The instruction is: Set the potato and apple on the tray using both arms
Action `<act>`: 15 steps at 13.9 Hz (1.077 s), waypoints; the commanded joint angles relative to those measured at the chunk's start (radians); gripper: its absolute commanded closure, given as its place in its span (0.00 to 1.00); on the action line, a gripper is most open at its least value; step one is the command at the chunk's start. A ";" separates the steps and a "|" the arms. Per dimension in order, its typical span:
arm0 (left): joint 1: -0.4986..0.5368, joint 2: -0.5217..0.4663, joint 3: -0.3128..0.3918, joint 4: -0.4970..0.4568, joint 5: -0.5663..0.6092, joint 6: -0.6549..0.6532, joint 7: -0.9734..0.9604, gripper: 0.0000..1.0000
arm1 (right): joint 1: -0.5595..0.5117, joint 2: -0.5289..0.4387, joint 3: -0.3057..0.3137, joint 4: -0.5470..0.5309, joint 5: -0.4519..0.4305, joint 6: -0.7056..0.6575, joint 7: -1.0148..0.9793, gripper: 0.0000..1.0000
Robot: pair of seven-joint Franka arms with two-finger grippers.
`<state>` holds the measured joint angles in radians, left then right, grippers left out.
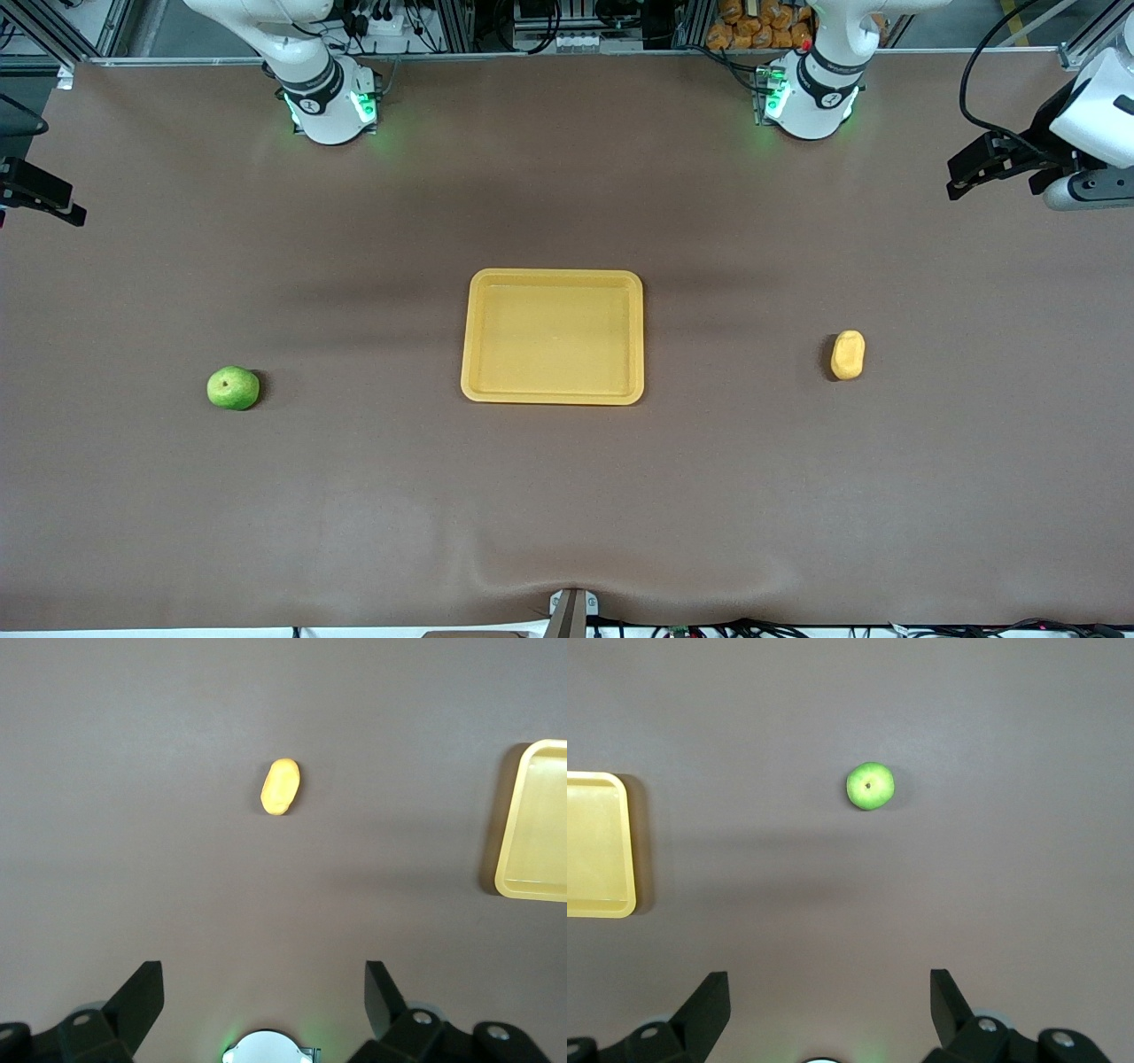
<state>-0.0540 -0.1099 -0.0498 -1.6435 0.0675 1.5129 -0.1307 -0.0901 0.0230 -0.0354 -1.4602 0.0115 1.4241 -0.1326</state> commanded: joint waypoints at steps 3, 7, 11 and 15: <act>0.002 0.001 0.005 0.025 0.005 -0.026 0.017 0.00 | -0.010 0.008 0.011 0.012 -0.007 -0.010 -0.010 0.00; 0.000 0.012 0.004 0.037 -0.017 -0.026 0.006 0.00 | -0.013 0.008 0.011 0.012 -0.007 -0.011 -0.012 0.00; 0.000 0.024 0.002 0.024 -0.018 -0.031 0.003 0.00 | -0.019 0.009 0.009 0.014 -0.008 -0.005 -0.012 0.00; -0.004 0.038 0.001 -0.013 -0.017 -0.004 0.000 0.00 | -0.020 0.011 0.011 0.015 0.005 -0.001 -0.012 0.00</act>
<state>-0.0547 -0.0819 -0.0503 -1.6455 0.0598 1.4958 -0.1306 -0.0908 0.0277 -0.0365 -1.4600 0.0118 1.4265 -0.1326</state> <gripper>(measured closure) 0.000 0.000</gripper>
